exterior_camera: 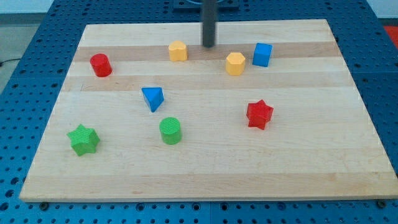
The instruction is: Push the red circle slightly down
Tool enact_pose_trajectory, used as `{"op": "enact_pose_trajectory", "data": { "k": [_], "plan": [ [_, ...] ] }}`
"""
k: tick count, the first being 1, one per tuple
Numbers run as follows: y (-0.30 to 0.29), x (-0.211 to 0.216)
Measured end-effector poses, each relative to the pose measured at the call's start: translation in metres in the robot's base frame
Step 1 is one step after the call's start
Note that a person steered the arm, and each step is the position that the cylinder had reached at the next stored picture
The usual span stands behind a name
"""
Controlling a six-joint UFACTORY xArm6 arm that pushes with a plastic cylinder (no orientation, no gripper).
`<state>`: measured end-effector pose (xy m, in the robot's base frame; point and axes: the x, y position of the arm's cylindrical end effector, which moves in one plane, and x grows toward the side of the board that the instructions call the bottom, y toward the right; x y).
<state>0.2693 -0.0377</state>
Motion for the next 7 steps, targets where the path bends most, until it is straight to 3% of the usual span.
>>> {"op": "enact_pose_trajectory", "data": {
  "k": [1, 2, 3, 4, 5, 6, 7],
  "plan": [
    [-0.111, -0.018],
    [-0.161, -0.007],
    [-0.18, 0.036],
    [-0.253, 0.055],
    [-0.267, 0.057],
    [-0.241, 0.042],
    [-0.176, 0.063]
  ]
}}
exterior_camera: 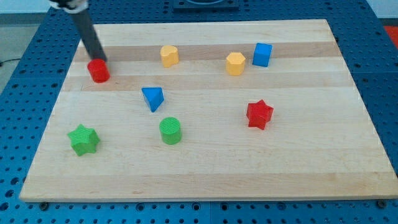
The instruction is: Push the red circle slightly down
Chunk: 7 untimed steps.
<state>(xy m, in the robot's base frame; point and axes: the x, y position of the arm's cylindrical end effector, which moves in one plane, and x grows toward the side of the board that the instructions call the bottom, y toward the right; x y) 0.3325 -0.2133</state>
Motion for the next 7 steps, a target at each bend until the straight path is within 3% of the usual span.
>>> {"op": "enact_pose_trajectory", "data": {
  "k": [1, 2, 3, 4, 5, 6, 7],
  "plan": [
    [-0.055, 0.03],
    [-0.092, 0.03],
    [-0.085, 0.024],
    [-0.024, 0.026],
    [-0.032, 0.038],
    [-0.089, 0.039],
    [-0.091, 0.039]
  ]
}}
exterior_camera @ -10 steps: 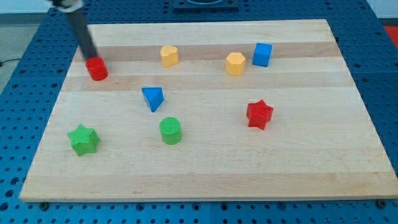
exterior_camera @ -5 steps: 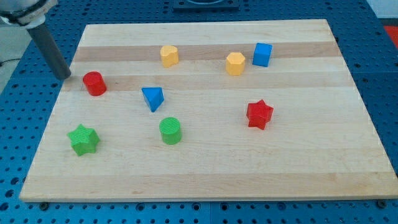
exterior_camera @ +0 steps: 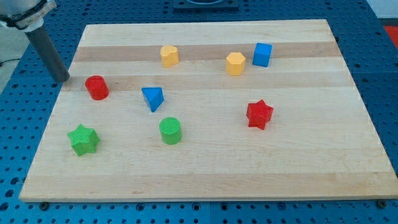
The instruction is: Push the red circle slightly down
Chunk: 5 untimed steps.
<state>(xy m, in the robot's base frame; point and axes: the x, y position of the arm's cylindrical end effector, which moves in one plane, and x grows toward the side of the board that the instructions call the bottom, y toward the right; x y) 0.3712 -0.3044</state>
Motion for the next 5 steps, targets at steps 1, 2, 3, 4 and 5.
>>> {"op": "enact_pose_trajectory", "data": {
  "k": [1, 2, 3, 4, 5],
  "plan": [
    [0.0, 0.0],
    [0.0001, 0.0006],
    [0.0016, 0.0006],
    [0.0031, 0.0008],
    [0.0031, 0.0024]
  ]
}}
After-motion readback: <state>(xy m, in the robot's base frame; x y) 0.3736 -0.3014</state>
